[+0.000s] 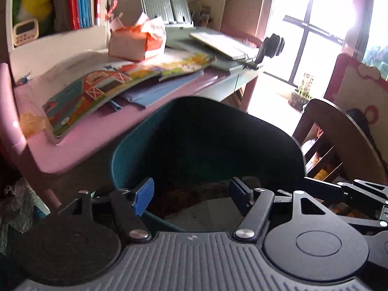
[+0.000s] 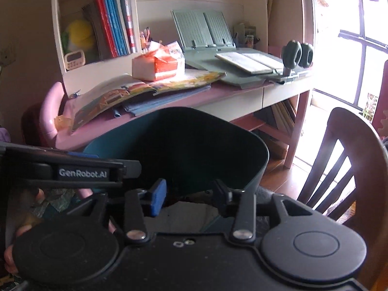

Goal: Collect trash

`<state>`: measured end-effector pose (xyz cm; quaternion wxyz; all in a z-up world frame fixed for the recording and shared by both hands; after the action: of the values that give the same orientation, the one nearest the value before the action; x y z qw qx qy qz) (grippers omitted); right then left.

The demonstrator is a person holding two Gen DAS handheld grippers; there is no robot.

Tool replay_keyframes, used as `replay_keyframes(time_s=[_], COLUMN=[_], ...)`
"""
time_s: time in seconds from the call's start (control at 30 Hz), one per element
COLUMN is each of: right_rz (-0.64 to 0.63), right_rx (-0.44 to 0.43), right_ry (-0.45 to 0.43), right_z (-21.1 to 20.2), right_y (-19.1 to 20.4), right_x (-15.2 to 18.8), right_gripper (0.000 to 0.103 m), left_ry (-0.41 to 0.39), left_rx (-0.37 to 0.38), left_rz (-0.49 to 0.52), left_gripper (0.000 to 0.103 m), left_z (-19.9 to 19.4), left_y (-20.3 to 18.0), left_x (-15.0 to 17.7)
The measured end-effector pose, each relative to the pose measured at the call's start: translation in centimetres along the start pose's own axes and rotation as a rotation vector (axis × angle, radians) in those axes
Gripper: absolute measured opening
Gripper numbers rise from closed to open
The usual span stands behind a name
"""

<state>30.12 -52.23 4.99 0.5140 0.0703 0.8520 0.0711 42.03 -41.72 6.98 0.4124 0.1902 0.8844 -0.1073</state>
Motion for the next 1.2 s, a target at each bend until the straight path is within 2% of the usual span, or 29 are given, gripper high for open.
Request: replay_keyframes(time_s=[0.13, 0.37, 0.67, 0.73, 0.8, 0.83, 1.1, 1.2], right_rz=[-0.028, -0.064, -0.113, -0.125, -0.128, -0.131, -0.135, -0.148], right_rx=[-0.002, -0.019, -0.042, -0.051, -0.06, -0.068, -0.131, -0.129], right_ry=[-0.034, -0.095, -0.162, -0.179, -0.196, -0.206, -0.271, -0.278], right_z=[-2.3, -6.6, -11.8, -13.0, -14.1, -14.6, -17.9, -18.5], right_y=[1.0, 2.9, 5.3, 5.9, 6.4, 6.7, 8.7, 9.3], right_x=[-0.2, -0.4, 0.0, 0.2, 0.3, 0.4, 2.1, 2.9], right_gripper=[0.051, 0.056, 0.058, 0.059, 0.06, 0.06, 0.064, 0.065], left_ry=[-0.052, -0.124, -0.173, -0.19, -0.203, -0.219, -0.261, -0.281], left_rx=[-0.009, -0.03, -0.047, -0.052, -0.051, -0.048, -0.026, -0.033], left_rz=[-0.002, -0.003, -0.018, -0.014, -0.013, -0.016, -0.056, -0.053], left_gripper=[0.08, 0.08, 0.084, 0.088, 0.101, 0.102, 0.103, 0.103], left_z=[-2.7, -7.7, -13.1, -14.2, -15.4, -16.1, -19.8, -20.9], left_y=[0.2, 0.9, 2.1, 2.4, 2.5, 2.6, 3.7, 4.1], left_x=[0.0, 0.6, 2.3, 2.6, 3.1, 3.4, 5.7, 6.8])
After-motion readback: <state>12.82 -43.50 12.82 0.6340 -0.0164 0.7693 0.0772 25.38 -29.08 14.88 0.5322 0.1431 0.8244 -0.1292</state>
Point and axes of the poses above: each gripper's, at about its wrist camera, not at the fingertips, and z roughly the way its jaws point, y to its left, x to its underside, the point moved 10 cm from there along z, roughly the way its jaws point, and after that the axes turned 9 degrees about -x, right-handed, at the moved point
